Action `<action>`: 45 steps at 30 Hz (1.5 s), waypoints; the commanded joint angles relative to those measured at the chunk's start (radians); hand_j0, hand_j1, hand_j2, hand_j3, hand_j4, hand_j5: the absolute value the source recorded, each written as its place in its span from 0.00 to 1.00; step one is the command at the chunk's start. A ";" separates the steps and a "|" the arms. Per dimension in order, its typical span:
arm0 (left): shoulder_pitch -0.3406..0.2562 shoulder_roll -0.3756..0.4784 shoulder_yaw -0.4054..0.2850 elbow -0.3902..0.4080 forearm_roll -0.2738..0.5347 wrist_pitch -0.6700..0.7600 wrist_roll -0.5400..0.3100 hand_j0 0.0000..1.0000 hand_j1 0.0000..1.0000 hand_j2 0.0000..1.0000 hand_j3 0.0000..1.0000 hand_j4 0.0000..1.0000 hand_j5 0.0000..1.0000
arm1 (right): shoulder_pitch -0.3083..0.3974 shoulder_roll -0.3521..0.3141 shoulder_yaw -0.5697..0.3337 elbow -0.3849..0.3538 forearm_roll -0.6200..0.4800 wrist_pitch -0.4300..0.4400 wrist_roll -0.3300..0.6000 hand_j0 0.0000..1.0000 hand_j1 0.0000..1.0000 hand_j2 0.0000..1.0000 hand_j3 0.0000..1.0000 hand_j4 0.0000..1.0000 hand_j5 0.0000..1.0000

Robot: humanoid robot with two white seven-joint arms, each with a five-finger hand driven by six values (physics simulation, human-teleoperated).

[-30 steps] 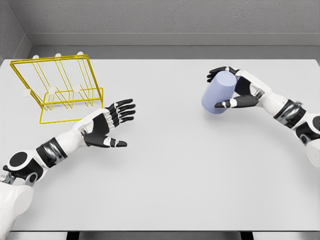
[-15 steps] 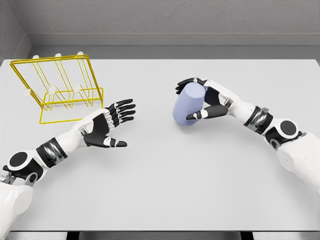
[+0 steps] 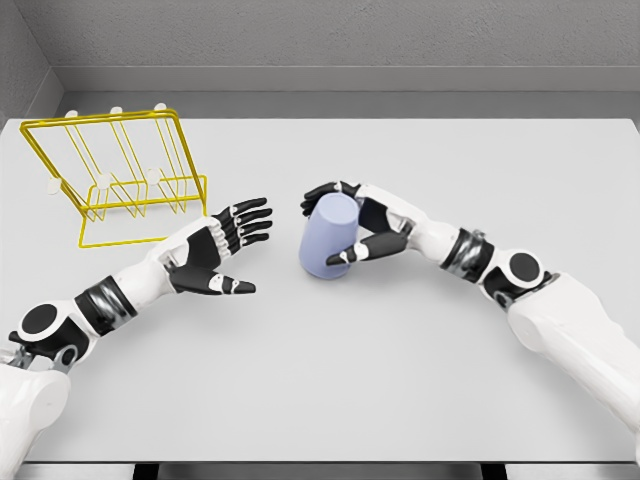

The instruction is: Place the cup on the cup holder with both arms

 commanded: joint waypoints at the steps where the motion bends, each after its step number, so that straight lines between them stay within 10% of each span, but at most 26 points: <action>1: 0.000 -0.002 0.000 0.003 0.006 0.000 0.000 1.00 1.00 1.00 1.00 1.00 1.00 | 0.002 0.011 0.004 0.005 0.003 0.002 0.000 0.72 0.72 0.72 0.72 0.72 0.72; 17: 0.026 -0.056 0.068 0.021 -0.089 0.000 0.000 1.00 1.00 1.00 1.00 1.00 1.00 | -0.002 0.064 0.026 0.093 0.046 0.010 0.000 0.72 0.72 0.72 0.72 0.72 0.72; 30: 0.038 -0.112 0.109 0.043 -0.221 -0.092 0.000 1.00 1.00 1.00 1.00 1.00 1.00 | -0.006 0.060 0.026 0.093 0.067 0.015 0.000 1.00 1.00 1.00 1.00 1.00 1.00; 45: 0.041 -0.246 0.118 0.092 -0.326 -0.095 0.000 1.00 1.00 1.00 1.00 1.00 1.00 | -0.060 -0.118 0.061 0.081 0.104 0.002 0.000 1.00 1.00 1.00 1.00 1.00 1.00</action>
